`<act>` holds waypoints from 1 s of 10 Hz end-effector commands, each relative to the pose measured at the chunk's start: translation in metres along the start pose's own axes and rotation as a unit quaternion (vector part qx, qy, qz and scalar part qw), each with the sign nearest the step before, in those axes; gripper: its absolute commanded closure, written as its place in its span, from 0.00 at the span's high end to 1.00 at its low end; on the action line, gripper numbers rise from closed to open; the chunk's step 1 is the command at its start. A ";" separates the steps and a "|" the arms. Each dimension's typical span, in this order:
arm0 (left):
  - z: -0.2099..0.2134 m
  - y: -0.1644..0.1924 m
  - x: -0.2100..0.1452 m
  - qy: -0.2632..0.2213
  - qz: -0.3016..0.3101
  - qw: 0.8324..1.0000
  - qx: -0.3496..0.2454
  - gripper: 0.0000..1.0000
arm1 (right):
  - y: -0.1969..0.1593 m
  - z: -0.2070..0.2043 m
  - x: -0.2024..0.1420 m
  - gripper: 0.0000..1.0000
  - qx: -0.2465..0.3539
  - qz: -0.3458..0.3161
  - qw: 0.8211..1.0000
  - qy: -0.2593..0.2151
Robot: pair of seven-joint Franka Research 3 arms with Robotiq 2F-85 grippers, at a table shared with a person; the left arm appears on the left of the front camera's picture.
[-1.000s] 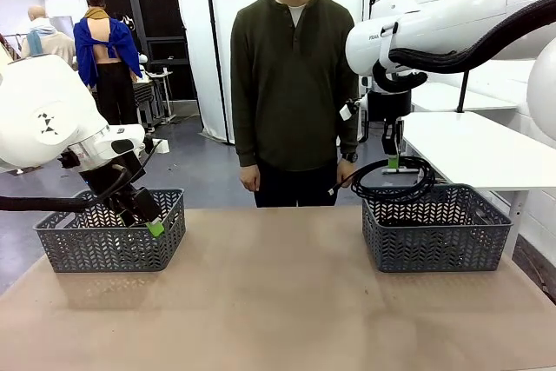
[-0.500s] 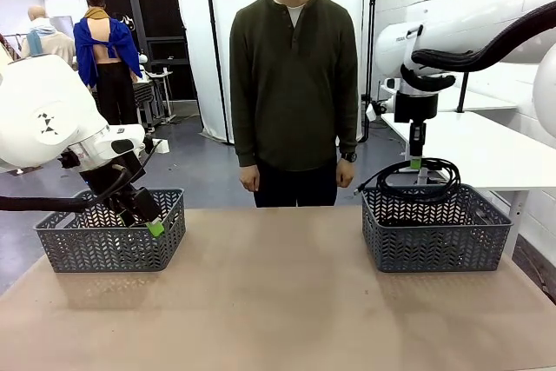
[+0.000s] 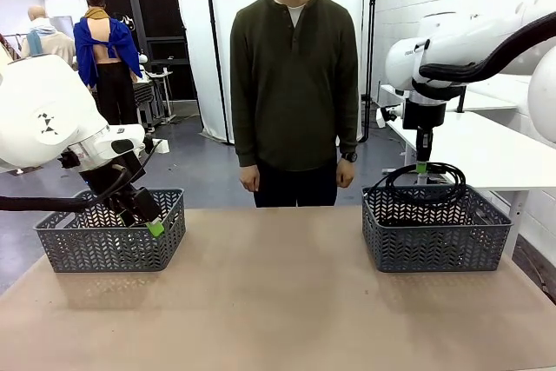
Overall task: Organize the cables according to human instructions.
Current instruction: Pick up a bundle of cables and place it in the basket indicated by the human.
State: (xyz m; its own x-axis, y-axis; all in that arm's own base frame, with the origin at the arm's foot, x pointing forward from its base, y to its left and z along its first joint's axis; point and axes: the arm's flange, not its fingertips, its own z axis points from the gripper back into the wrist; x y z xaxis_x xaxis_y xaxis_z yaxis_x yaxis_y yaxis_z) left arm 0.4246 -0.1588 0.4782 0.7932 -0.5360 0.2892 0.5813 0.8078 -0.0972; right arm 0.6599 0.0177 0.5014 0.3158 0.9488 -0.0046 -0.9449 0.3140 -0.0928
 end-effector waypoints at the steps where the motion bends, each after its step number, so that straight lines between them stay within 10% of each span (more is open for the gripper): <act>1: 0.001 0.000 0.000 -0.003 0.004 1.000 0.002 1.00 | -0.001 -0.017 -0.007 0.00 -0.006 0.028 1.000 -0.008; 10: 0.001 0.000 0.000 -0.003 0.004 1.000 0.002 1.00 | -0.037 -0.051 -0.002 0.00 0.014 0.005 1.000 0.003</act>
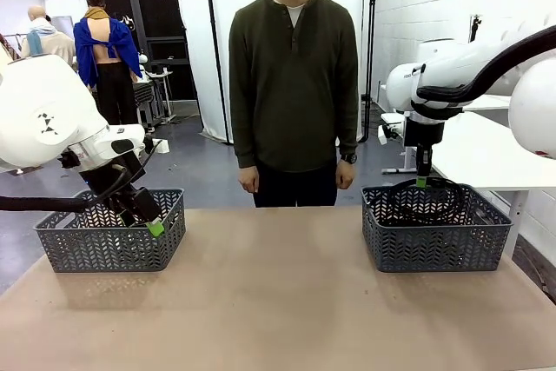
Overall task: Organize the cables according to human instructions.
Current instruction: Pick up a bundle of cables and place it in the basket indicated by the human.
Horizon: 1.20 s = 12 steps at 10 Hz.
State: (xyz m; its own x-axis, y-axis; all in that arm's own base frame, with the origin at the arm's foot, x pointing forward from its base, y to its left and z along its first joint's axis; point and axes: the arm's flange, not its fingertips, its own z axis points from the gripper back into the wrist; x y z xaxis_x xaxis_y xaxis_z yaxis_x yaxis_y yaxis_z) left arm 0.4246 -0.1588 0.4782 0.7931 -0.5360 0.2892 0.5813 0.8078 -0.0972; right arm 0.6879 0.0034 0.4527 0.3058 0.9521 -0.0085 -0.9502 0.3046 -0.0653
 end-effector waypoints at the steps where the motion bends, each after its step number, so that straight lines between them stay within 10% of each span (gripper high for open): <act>1: 0.001 0.000 0.000 -0.003 0.004 1.000 0.002 1.00 | -0.013 -0.001 0.002 0.00 -0.002 -0.002 1.000 0.002; 4: 0.001 0.000 0.000 -0.003 0.004 1.000 0.002 1.00 | -0.014 -0.005 0.001 0.05 0.005 -0.005 1.000 0.003; 9: 0.001 0.000 0.000 -0.003 0.004 1.000 0.002 1.00 | -0.014 0.004 0.000 1.00 0.033 -0.022 0.999 -0.004; 12: 0.001 0.000 0.000 -0.003 0.004 1.000 0.002 1.00 | -0.016 0.010 0.001 1.00 0.036 -0.028 0.999 -0.007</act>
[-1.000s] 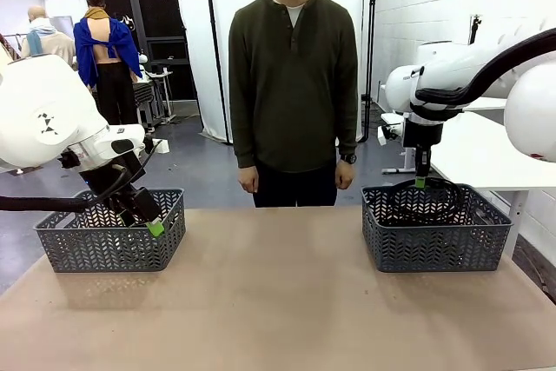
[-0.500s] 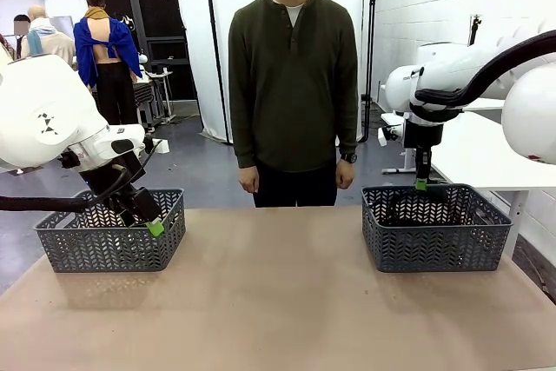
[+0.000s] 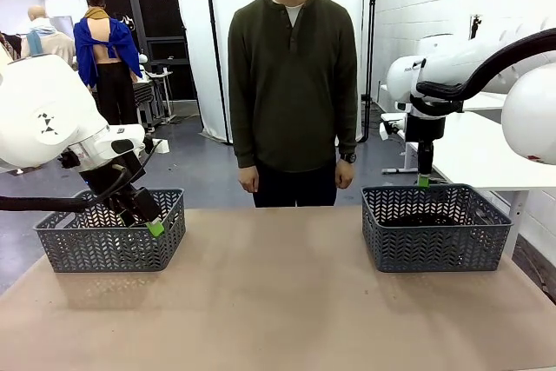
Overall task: Organize the cables according to human instructions.
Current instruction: Pick up a bundle of cables and place it in the basket indicated by the human.
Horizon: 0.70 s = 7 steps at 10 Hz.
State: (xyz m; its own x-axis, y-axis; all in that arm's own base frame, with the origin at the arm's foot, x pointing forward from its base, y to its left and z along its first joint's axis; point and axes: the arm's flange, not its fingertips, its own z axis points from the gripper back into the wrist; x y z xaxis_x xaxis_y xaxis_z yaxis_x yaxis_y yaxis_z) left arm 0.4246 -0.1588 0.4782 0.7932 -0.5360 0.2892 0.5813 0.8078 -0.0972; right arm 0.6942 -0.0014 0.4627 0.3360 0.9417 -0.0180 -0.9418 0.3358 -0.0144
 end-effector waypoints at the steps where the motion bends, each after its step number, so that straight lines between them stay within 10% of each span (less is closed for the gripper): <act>1: 0.001 0.000 0.000 -0.003 0.004 1.000 0.002 1.00 | -0.007 0.001 0.005 1.00 0.011 -0.012 1.000 -0.011; 7: 0.001 0.000 0.000 -0.003 0.004 1.000 0.002 1.00 | -0.001 0.001 0.001 1.00 0.002 -0.001 1.000 0.000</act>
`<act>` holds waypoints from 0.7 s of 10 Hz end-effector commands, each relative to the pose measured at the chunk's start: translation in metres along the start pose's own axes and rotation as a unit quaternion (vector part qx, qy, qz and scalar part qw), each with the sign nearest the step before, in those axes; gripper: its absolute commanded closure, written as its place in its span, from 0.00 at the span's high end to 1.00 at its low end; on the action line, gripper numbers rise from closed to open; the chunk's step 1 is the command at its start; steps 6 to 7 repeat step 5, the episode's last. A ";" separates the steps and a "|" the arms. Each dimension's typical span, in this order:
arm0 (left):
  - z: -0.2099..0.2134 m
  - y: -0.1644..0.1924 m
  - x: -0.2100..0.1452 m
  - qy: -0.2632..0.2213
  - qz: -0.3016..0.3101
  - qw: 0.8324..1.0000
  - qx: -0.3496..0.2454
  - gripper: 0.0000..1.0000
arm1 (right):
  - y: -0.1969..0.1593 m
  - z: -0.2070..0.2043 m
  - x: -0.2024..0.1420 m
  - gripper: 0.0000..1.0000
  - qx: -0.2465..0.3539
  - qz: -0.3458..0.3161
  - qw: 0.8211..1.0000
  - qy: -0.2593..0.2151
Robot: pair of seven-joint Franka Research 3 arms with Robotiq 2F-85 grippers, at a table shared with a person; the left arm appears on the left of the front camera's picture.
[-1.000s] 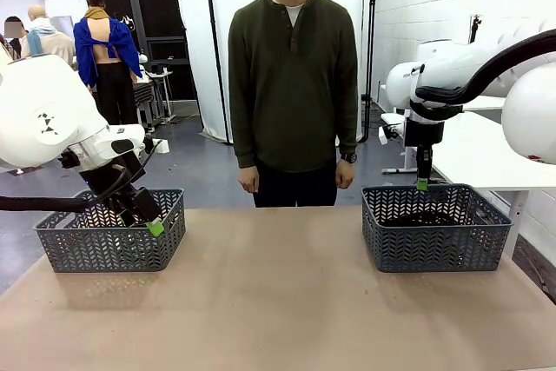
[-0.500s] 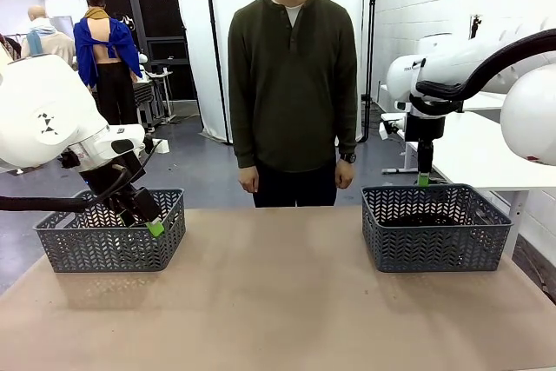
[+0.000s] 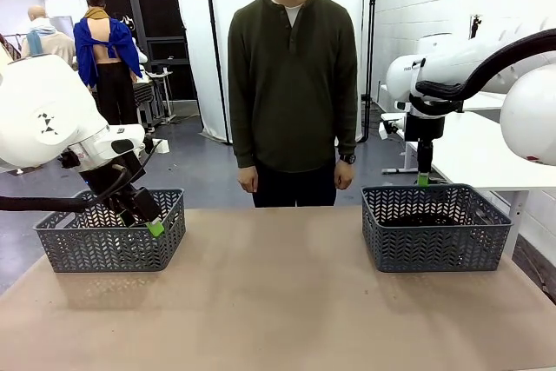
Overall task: Organize the cables according to human instructions.
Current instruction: Pick up a bundle of cables and place it in the basket indicated by the human.
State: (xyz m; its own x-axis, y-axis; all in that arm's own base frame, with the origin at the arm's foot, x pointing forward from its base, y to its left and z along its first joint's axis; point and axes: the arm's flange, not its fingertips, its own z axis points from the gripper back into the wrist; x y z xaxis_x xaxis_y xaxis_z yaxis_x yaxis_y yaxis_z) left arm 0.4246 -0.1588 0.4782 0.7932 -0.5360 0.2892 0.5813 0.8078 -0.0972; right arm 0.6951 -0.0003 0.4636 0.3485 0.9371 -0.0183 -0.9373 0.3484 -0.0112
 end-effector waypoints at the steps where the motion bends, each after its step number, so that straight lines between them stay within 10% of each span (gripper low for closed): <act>1: 0.001 0.000 0.000 -0.003 0.004 1.000 0.002 1.00 | 0.000 0.000 0.000 1.00 0.000 0.006 1.000 0.000; 7: 0.001 0.000 0.000 -0.003 0.004 1.000 0.002 1.00 | 0.000 0.000 0.000 1.00 0.000 0.006 1.000 0.000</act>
